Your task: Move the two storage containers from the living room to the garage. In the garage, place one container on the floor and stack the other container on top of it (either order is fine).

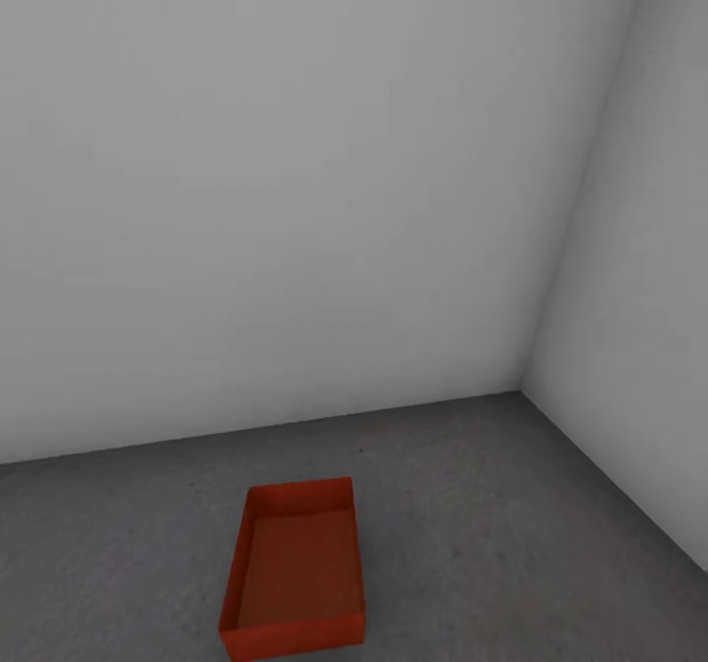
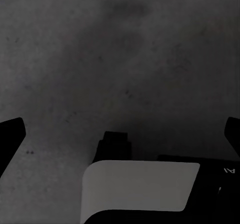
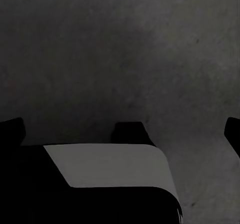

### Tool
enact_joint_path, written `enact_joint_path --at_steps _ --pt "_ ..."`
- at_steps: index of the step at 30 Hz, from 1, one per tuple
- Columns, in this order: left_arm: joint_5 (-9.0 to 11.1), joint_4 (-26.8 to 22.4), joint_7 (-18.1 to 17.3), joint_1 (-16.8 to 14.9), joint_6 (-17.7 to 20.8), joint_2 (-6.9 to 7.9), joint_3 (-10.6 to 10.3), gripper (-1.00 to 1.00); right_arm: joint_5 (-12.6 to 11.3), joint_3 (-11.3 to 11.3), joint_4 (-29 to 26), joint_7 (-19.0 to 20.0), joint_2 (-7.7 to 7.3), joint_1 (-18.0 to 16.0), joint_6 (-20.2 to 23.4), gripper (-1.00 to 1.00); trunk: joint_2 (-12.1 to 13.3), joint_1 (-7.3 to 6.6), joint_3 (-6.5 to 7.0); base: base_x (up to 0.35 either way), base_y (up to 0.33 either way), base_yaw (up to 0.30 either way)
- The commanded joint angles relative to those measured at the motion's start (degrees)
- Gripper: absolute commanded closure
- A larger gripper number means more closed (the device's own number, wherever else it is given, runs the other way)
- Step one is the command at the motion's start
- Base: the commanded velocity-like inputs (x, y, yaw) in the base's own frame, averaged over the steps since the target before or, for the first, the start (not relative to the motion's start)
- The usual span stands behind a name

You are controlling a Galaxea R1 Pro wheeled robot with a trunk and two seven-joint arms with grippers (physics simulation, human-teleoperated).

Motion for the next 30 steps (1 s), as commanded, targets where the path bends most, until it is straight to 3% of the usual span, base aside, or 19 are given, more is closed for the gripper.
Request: enact_joint_path --at_steps 1,24,30 --pt "0.37 -0.03 0.20 -0.03 0.21 -0.01 -0.05 -1.00 -0.57 0.47 0.18 -0.03 0.05 -0.07 -0.28 -1.00 -0.03 -0.01 -0.05 0.000 0.000 -0.005" --pt "0.35 -0.03 0.18 -0.03 0.21 -0.01 -0.05 -1.00 -0.45 0.47 0.18 0.05 0.06 -0.07 0.09 -1.00 -0.03 -0.01 -0.05 0.000 0.000 0.000" --pt "0.34 -0.03 0.18 -0.03 0.21 -0.01 -0.05 -1.00 -0.45 0.47 0.18 0.06 0.11 -0.07 0.12 -1.00 -0.03 -0.01 -0.05 0.000 0.000 -0.145"
